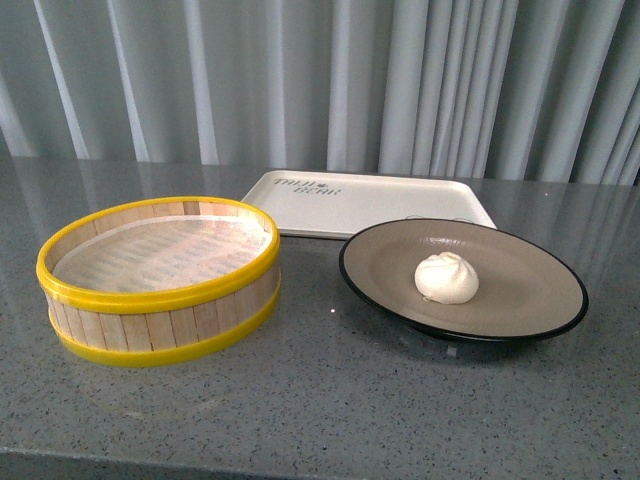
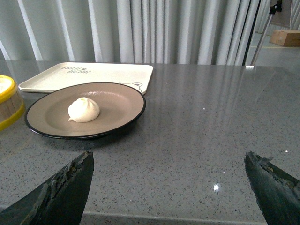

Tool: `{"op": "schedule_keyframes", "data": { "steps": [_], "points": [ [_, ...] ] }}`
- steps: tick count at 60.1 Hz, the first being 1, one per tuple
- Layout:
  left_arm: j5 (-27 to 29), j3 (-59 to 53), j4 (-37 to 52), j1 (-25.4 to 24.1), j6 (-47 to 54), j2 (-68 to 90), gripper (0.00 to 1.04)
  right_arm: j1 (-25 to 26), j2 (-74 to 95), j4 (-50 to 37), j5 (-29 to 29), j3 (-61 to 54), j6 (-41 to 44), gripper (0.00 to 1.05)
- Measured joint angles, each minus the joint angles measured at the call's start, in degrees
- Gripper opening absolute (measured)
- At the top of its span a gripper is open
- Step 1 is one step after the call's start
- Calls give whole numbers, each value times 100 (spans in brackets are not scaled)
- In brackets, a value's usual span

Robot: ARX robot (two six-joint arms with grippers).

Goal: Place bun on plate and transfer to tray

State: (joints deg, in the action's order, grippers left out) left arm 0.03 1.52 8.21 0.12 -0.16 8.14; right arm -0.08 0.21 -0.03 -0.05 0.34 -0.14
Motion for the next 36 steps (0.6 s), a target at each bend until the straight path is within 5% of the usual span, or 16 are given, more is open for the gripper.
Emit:
{"op": "schedule_keyframes", "data": {
  "steps": [5, 21, 36],
  "points": [
    [-2, 0, -767, 0, 2, -610, 4, 0, 0, 0, 2, 0, 0, 96],
    [-2, 0, -817, 0, -4, -791, 4, 0, 0, 0, 0, 0, 0, 96],
    [-2, 0, -817, 0, -2, -791, 52, 0, 0, 0, 0, 0, 0, 96]
  ]
}}
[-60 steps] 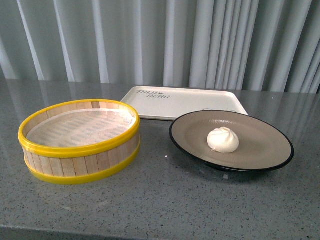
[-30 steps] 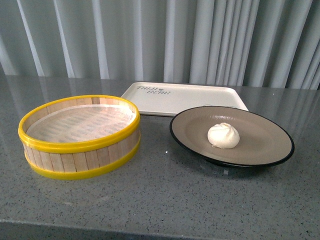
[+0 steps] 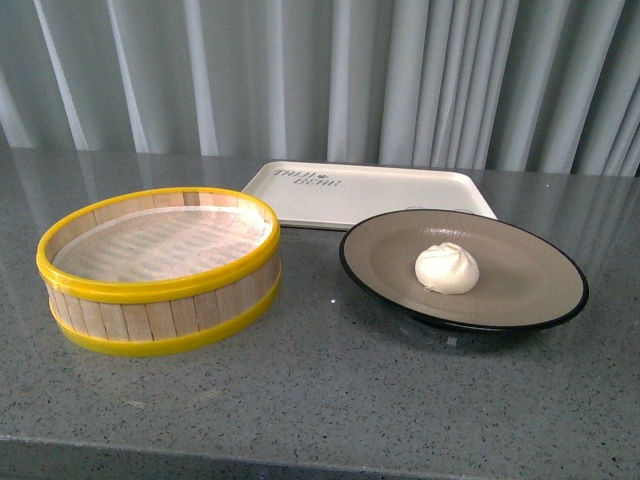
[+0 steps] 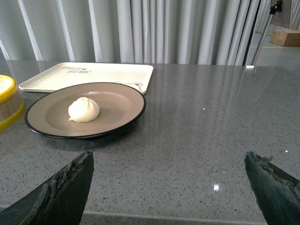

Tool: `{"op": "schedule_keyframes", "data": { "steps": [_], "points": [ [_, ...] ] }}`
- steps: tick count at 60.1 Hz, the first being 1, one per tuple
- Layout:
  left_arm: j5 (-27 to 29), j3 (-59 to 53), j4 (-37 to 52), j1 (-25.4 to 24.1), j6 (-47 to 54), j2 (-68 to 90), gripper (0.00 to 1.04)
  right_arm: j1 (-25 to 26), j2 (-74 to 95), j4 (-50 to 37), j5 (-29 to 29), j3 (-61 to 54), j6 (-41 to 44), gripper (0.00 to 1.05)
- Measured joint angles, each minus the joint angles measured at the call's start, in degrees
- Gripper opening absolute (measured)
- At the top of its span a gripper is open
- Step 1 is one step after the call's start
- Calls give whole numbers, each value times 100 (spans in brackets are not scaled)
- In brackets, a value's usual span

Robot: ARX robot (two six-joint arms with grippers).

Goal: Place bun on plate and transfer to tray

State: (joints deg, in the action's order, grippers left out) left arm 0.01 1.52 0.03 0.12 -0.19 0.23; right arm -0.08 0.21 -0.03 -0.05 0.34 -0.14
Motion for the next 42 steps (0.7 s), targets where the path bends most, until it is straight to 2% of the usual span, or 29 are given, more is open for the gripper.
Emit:
{"op": "schedule_keyframes", "data": {
  "steps": [17, 36, 41, 42],
  "points": [
    [2, 0, 0, 0, 4, 0, 100, 0, 0, 0, 0, 0, 0, 96],
    [0, 0, 0, 0, 4, 0, 98, -15, 37, 44, 55, 7, -101, 96],
    [4, 0, 0, 0, 2, -2, 98, -286, 874, -326, 470, 160, -1408, 96],
    [2, 0, 0, 0, 4, -2, 98, -389, 1303, -662, 560, 225, -2039, 96]
  ]
}}
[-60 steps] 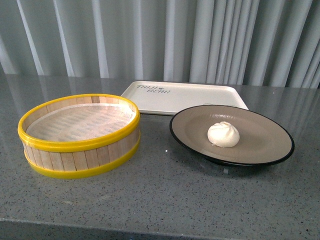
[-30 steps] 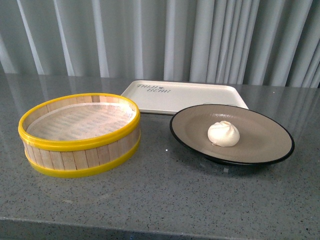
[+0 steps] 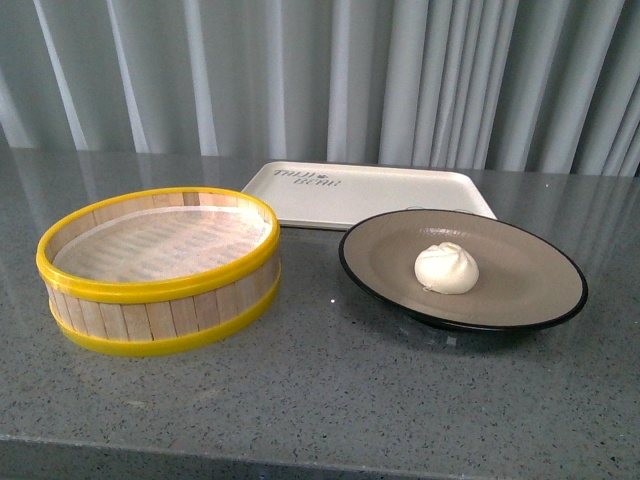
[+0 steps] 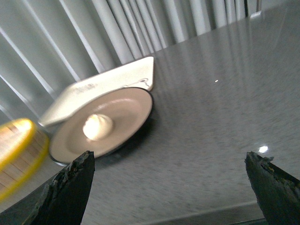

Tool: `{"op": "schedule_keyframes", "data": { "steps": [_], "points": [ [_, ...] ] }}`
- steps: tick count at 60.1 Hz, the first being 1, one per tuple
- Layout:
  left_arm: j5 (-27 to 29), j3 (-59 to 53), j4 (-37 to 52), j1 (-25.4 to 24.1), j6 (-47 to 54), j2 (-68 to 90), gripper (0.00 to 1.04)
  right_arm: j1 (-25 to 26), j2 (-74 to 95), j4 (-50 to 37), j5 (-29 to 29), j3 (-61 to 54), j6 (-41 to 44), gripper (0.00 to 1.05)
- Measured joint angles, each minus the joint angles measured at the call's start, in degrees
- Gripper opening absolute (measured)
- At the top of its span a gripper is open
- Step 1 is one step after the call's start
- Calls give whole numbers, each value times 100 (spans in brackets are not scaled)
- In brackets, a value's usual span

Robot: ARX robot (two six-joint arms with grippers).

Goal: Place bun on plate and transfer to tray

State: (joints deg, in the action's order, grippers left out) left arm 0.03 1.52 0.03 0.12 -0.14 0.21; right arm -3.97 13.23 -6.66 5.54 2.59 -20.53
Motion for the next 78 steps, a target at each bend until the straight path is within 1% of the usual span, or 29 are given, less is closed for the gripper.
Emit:
{"op": "schedule_keyframes", "data": {
  "steps": [1, 4, 8, 9, 11, 15, 19, 28, 38, 45, 64, 78],
  "points": [
    [-2, 0, 0, 0, 0, 0, 98, -66, 293, -238, 48, 52, -267, 96],
    [-2, 0, 0, 0, 0, 2, 98, -345, 1515, -1161, 234, 306, -1670, 96],
    [0, 0, 0, 0, 0, -2, 98, -702, 2704, -2009, 452, 603, -2653, 96],
    [0, 0, 0, 0, 0, -2, 98, -752, 2844, -2105, 461, 643, -2704, 96],
    [0, 0, 0, 0, -2, 0, 98, -953, 3386, -2448, 470, 785, -3069, 96],
    [0, 0, 0, 0, 0, 0, 98, -1294, 4207, -2817, 505, 1040, -3668, 96],
    [-2, 0, 0, 0, 0, 0, 98, -1565, 4883, -2905, 535, 1287, -4146, 96],
    [-2, 0, 0, 0, 0, 0, 98, -1884, 5823, -2903, 603, 1646, -5051, 96],
    [0, 0, 0, 0, 0, 0, 98, -1923, 6210, -2835, 621, 1897, -5484, 96],
    [-2, 0, 0, 0, 0, 0, 98, -1805, 6437, -2793, 413, 2037, -5729, 96],
    [-2, 0, 0, 0, -2, 0, 98, -1316, 6985, -2909, -4, 2417, -5971, 96],
    [-2, 0, 0, 0, -2, 0, 98, -1209, 7357, -3029, -155, 2712, -6026, 96]
  ]
}}
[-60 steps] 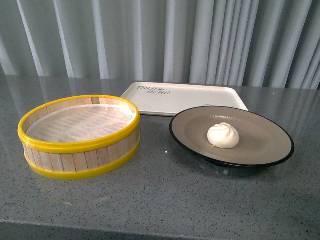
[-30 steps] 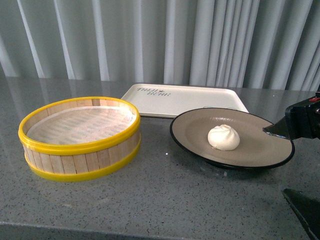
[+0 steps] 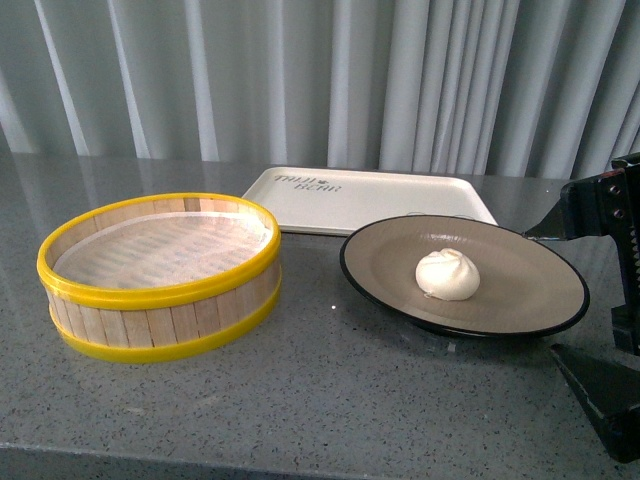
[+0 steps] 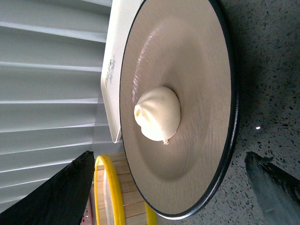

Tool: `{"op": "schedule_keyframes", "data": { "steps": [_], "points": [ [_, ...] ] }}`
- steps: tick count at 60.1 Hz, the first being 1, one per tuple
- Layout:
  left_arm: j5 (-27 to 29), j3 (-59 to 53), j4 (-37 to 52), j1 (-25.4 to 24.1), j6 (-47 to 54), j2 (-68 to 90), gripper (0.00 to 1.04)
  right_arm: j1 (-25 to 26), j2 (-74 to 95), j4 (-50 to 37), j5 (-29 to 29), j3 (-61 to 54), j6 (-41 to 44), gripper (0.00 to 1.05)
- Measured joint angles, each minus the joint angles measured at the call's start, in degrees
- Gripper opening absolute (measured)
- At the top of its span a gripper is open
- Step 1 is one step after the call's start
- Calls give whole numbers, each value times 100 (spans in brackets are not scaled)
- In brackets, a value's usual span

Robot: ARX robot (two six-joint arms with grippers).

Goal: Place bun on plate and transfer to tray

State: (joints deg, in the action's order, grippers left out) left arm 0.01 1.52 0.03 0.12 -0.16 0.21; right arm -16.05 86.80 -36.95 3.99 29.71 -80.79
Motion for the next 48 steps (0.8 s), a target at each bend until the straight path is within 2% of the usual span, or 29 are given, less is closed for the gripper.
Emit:
{"op": "schedule_keyframes", "data": {
  "steps": [41, 48],
  "points": [
    [0, 0, 0, 0, 0, 0, 98, -22, 1123, -184, -203, 723, -216, 96],
    [2, 0, 0, 0, 2, 0, 98, -20, 1156, -186, -254, 732, -251, 79]
  ]
}}
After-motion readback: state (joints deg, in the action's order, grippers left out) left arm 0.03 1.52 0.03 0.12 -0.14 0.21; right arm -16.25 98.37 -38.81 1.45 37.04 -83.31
